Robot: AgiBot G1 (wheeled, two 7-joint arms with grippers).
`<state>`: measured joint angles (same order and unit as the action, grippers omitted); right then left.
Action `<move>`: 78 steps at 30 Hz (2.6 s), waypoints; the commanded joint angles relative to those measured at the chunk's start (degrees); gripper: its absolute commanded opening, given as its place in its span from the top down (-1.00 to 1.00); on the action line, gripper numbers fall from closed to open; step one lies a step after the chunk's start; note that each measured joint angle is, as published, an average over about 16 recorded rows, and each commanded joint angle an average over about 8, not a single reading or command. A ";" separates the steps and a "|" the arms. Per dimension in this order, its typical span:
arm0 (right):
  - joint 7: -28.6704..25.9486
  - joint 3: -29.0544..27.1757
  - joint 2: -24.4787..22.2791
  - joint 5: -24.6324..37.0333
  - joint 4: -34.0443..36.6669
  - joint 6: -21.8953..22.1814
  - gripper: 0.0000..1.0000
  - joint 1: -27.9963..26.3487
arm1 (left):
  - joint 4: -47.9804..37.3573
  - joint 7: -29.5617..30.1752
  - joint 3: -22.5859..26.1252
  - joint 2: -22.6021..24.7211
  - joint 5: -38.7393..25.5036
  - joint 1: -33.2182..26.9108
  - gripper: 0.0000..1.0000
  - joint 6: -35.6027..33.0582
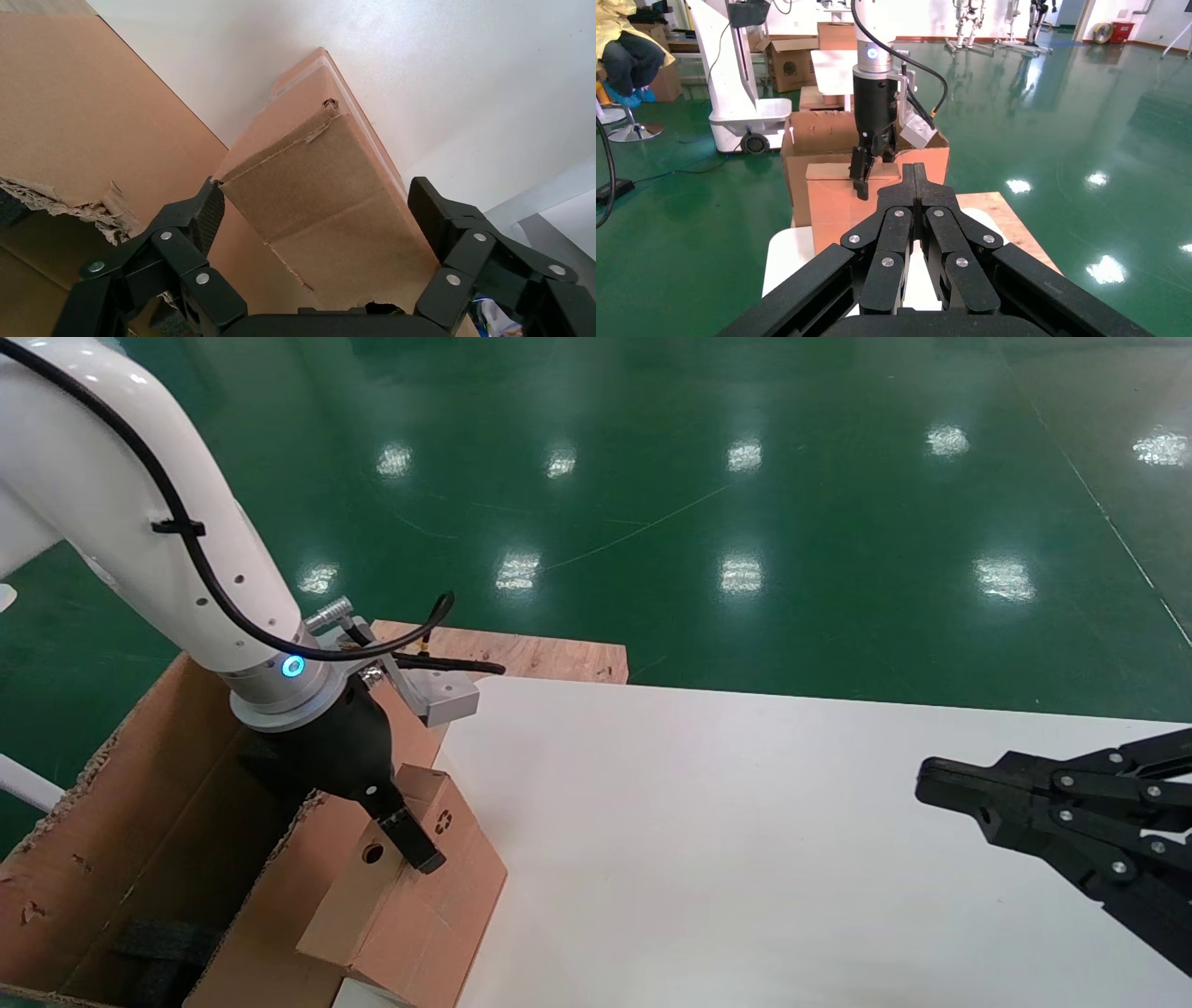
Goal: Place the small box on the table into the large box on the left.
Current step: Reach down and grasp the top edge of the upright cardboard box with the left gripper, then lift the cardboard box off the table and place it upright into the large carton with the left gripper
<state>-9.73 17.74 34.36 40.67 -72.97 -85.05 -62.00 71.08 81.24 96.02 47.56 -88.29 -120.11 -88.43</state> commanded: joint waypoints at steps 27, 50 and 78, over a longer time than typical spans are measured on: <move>0.00 0.00 0.00 0.00 0.00 0.00 1.00 0.00 | 0.07 0.13 -0.11 0.03 -0.45 -0.10 1.00 0.06; 0.03 0.05 -0.01 -0.02 0.03 0.00 1.00 -0.02 | -16.24 -1.02 -9.18 2.90 -8.17 -11.79 1.00 20.57; 0.06 0.11 -0.03 -0.06 0.03 0.02 1.00 -0.04 | -28.07 -15.51 -6.19 -5.90 -16.14 -22.76 1.00 10.35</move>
<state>-9.67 17.85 34.33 40.61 -72.94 -85.02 -62.04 43.23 66.28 89.86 41.77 -104.33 -142.35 -77.74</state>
